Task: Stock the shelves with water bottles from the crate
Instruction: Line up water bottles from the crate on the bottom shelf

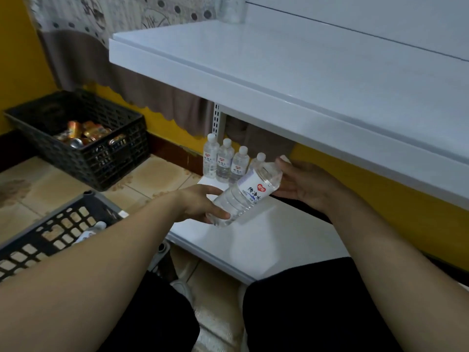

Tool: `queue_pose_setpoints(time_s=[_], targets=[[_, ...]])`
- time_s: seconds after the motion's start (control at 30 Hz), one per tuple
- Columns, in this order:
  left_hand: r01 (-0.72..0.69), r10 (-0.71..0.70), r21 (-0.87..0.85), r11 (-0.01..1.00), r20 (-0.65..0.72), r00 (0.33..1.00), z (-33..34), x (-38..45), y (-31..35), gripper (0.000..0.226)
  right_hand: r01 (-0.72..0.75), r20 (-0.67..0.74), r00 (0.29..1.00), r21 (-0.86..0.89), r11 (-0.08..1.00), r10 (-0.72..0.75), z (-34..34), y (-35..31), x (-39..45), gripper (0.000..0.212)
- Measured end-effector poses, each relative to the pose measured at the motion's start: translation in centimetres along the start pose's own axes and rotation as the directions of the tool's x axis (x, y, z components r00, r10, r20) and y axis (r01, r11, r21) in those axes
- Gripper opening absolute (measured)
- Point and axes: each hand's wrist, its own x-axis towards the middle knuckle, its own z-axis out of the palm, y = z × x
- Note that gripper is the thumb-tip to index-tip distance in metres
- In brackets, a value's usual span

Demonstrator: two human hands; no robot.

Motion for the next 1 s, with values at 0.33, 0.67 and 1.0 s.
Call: queue_pose_setpoints(time_s=[0.33, 0.67, 1.0], targets=[[-0.063, 0.210, 0.495, 0.866, -0.247, 0.946, 3.0, 4.3, 2.5, 0.056, 0.066, -0.269, 0.958, -0.130, 0.989, -0.099, -3.0, -0.5, 3.0, 0.037], [0.014, 0.413, 0.995, 0.095, -0.053, 0.909, -0.5, 13.5, 0.9, 0.055, -0.087, -0.423, 0.887, -0.550, 0.831, -0.187, -2.7, 6.2, 16.5, 0.043], [0.059, 0.255, 0.988, 0.145, -0.095, 0.962, -2.8, 15.1, -3.2, 0.059, -0.249, -0.553, 0.828, -0.510, 0.823, -0.093, -3.4, 9.6, 22.2, 0.052]])
